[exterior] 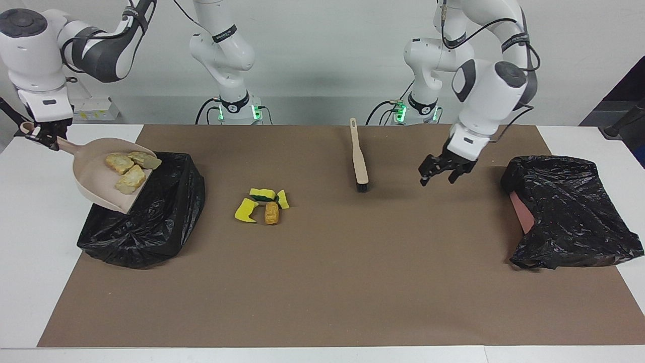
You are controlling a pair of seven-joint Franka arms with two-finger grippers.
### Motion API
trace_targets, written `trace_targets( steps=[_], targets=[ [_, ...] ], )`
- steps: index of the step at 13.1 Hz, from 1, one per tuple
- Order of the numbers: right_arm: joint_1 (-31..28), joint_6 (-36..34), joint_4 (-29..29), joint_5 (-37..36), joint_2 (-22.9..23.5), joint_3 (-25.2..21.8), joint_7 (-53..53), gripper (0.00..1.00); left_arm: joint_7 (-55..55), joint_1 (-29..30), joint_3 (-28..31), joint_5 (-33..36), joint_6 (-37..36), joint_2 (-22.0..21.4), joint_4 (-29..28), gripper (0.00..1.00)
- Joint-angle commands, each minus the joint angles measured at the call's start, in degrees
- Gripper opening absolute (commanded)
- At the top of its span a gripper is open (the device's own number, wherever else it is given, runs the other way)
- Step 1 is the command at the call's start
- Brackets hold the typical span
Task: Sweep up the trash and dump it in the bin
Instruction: 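Tip the dustpan over the black bag with the right gripper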
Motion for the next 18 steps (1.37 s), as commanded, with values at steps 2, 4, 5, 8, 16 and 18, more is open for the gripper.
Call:
trace_targets(
  steps=[2,4,5,8,16,18],
  targets=[
    [0.04,5.89,-0.26,-4.44,0.29,0.66,-12.65,0.00,6.01,6.70,-0.67,0.86,-11.32,2.89,11.08,1.00],
    [0.65,7.74,-0.26,-5.57,0.55,0.84,-16.98,0.00,11.55,9.52,-0.67,1.65,-16.09,3.87,15.84,1.00],
    [1.96,8.19,-0.26,-7.75,0.73,0.75,-18.30,0.00,14.01,10.32,-0.67,4.79,-17.50,3.70,16.56,1.00],
    [2.85,11.08,0.52,-11.90,1.69,0.75,-18.75,0.00,20.71,10.32,-0.67,10.44,-19.97,2.03,18.32,1.00],
    [5.40,3.64,5.88,-16.57,0.03,1.01,-11.55,0.00,20.54,10.41,-0.67,9.83,-32.44,2.55,27.98,1.00],
    [5.32,1.61,6.33,-16.04,-1.81,1.19,-10.23,0.00,20.45,10.41,-0.67,9.66,-32.98,2.38,28.08,1.00]
  ],
)
